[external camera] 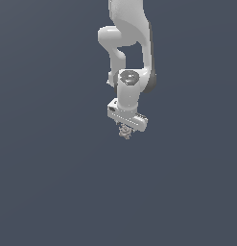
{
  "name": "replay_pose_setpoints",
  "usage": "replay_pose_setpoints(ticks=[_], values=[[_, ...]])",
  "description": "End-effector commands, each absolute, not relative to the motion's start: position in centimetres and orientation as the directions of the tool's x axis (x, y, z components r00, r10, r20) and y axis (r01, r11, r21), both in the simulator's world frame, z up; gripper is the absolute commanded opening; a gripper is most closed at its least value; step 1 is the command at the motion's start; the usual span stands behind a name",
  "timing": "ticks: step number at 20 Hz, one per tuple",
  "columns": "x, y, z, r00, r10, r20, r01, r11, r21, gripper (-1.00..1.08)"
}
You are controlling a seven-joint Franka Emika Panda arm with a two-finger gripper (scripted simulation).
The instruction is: Pick up the object and move it to a goal position.
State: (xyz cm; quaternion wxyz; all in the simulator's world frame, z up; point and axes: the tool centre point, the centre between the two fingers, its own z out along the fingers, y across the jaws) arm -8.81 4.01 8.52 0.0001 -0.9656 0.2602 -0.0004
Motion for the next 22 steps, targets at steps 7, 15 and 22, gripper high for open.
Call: replay_pose_setpoints(ticks=[7, 15, 22], values=[[-8.9, 4.0, 5.2, 0.863, -0.505, 0.000, -0.505, -0.863, 0.000, 1.00], [-8.9, 4.0, 4.8, 0.863, -0.505, 0.000, -0.505, -0.863, 0.000, -1.00], [-8.8, 4.0, 4.9, 0.863, -0.505, 0.001, -0.505, -0.863, -0.001, -1.00]])
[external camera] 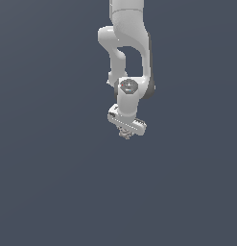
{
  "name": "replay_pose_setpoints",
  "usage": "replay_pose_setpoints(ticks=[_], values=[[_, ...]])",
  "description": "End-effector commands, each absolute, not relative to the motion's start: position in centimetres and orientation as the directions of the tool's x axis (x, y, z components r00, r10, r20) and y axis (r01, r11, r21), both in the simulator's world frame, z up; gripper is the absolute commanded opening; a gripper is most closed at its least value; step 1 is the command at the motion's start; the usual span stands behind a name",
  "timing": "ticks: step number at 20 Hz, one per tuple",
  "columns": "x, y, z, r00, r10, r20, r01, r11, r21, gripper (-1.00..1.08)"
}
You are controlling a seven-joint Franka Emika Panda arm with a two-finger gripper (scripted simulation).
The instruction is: Pick up the object and move it to a goal position.
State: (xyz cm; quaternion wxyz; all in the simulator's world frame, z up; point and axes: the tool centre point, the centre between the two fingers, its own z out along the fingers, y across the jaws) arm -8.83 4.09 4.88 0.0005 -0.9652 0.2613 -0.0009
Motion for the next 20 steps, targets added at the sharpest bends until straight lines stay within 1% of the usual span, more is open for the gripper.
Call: replay_pose_setpoints(ticks=[1, 6, 10, 15, 20], values=[[-8.8, 4.0, 4.9, 0.863, -0.505, 0.001, -0.505, -0.863, -0.001, -1.00], [-8.8, 4.1, 5.8, 0.863, -0.505, 0.001, -0.505, -0.863, -0.001, -1.00], [-8.7, 4.3, 7.5, 0.863, -0.505, 0.001, -0.505, -0.863, -0.001, -1.00], [-8.5, 4.5, 10.9, 0.863, -0.505, 0.001, -0.505, -0.863, -0.001, -1.00], [-8.3, 4.8, 15.5, 0.863, -0.506, 0.001, -0.506, -0.863, -0.001, -1.00]])
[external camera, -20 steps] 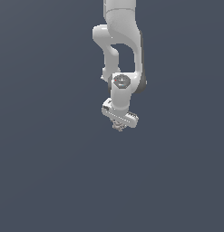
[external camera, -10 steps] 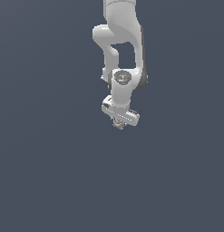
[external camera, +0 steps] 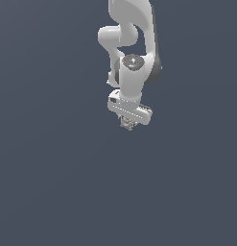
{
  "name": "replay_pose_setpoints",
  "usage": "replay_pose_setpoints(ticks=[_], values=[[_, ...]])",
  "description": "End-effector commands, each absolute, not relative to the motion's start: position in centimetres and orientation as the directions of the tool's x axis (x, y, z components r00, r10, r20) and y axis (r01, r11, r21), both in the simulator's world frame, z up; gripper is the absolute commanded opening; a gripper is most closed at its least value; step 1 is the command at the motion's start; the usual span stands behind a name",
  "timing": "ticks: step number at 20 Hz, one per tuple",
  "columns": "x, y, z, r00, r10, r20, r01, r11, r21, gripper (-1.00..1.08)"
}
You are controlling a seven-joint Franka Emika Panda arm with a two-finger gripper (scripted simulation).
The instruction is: Pick up the object and move it to a goal position.
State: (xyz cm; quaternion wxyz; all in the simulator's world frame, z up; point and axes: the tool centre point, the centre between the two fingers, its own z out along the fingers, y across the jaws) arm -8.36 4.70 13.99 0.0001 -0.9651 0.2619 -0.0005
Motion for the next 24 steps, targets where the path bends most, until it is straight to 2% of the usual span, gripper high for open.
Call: replay_pose_setpoints(ticks=[1, 24], values=[[-8.2, 4.9, 16.5, 0.863, -0.506, 0.001, -0.506, -0.863, 0.000, -1.00], [-6.6, 6.6, 40.0, 0.863, -0.506, 0.001, -0.506, -0.863, 0.001, -1.00]])
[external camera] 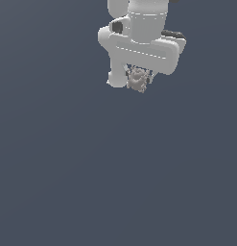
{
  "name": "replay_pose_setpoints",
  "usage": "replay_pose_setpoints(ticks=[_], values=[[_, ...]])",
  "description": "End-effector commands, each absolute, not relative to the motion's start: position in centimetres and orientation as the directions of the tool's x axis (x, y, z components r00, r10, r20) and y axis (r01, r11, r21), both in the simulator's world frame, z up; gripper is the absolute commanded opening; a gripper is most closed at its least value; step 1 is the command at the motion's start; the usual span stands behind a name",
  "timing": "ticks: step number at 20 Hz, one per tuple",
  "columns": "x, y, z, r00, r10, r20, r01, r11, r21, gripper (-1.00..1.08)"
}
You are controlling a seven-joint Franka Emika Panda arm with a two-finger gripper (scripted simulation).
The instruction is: Pick up the object and move it to a goal position.
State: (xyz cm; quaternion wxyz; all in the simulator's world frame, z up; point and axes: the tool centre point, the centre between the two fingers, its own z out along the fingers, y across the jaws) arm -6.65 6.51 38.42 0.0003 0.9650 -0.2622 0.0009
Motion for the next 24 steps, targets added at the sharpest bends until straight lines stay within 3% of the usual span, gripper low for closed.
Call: replay_pose_setpoints(ticks=[1, 12, 24], values=[[-6.5, 6.7, 40.9, 0.863, -0.506, 0.001, -0.506, -0.863, 0.000, -1.00], [-5.5, 7.4, 48.6, 0.863, -0.505, 0.000, -0.505, -0.863, 0.000, -1.00], [-5.1, 7.6, 50.9, 0.863, -0.505, 0.000, -0.505, -0.863, 0.000, -1.00]])
